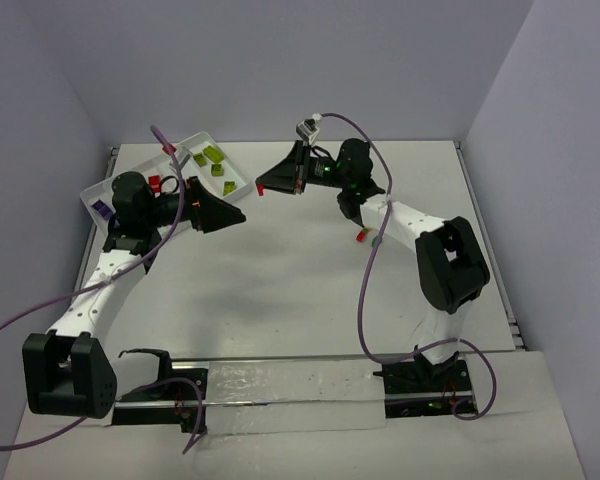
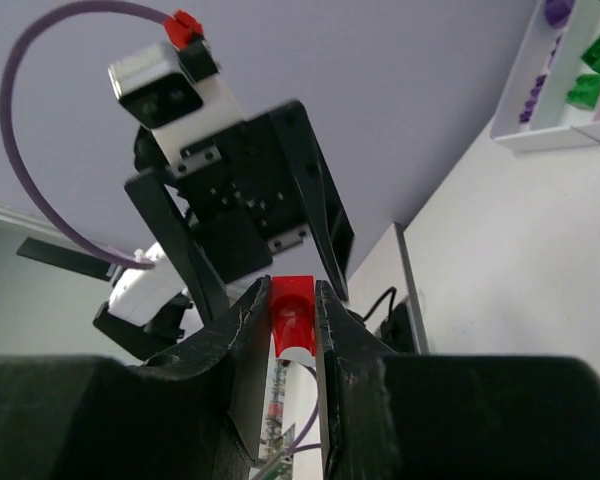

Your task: Sort the legos into containers by color

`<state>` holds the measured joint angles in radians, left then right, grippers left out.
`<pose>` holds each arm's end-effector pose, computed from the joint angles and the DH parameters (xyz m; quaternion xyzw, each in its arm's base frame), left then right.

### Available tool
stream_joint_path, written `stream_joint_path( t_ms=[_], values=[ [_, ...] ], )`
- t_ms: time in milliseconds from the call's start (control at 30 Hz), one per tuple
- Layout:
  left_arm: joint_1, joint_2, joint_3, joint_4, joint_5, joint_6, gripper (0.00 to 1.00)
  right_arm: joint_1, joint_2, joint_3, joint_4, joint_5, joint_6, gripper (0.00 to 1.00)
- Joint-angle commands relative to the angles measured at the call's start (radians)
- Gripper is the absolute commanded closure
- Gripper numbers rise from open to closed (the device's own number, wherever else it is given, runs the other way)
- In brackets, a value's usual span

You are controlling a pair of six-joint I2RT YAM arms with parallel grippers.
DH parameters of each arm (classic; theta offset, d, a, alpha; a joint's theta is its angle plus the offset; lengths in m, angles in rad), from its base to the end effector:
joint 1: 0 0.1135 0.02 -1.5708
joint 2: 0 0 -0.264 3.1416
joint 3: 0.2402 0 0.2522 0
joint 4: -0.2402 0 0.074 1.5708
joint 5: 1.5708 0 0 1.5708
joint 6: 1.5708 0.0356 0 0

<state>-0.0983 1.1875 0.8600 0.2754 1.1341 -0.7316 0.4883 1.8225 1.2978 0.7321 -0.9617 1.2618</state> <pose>0.2570 -0.0578 0.3317 0.1609 0.6965 -0.5906 0.3744 0.3574 0.2229 0.3178 -0.1219 0.6529 0.7152 0.2176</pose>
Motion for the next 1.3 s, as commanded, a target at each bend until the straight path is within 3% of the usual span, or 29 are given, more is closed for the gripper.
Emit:
stream_joint_path(
  t_ms=[0,267,533,867,1267],
  values=[
    [-0.047,0.026,-0.011,0.122,-0.013,-0.094,0.19,0.019,-0.032,-0.012,0.134,0.014,0.067,1.0],
    [-0.055,0.102,-0.025,0.252,-0.017,-0.233,0.21,0.054,-0.043,-0.046,0.143,0.009,0.037,1.0],
    [-0.075,0.113,-0.022,0.294,-0.024,-0.267,0.25,0.064,-0.035,-0.043,0.136,0.015,0.021,1.0],
    [-0.078,0.129,-0.027,0.322,-0.037,-0.293,0.46,0.081,-0.038,-0.048,0.089,0.024,-0.026,1.0],
    [-0.078,0.145,-0.041,0.401,-0.04,-0.364,0.55,0.085,-0.032,-0.046,0.072,0.029,-0.057,1.0]
  ],
)
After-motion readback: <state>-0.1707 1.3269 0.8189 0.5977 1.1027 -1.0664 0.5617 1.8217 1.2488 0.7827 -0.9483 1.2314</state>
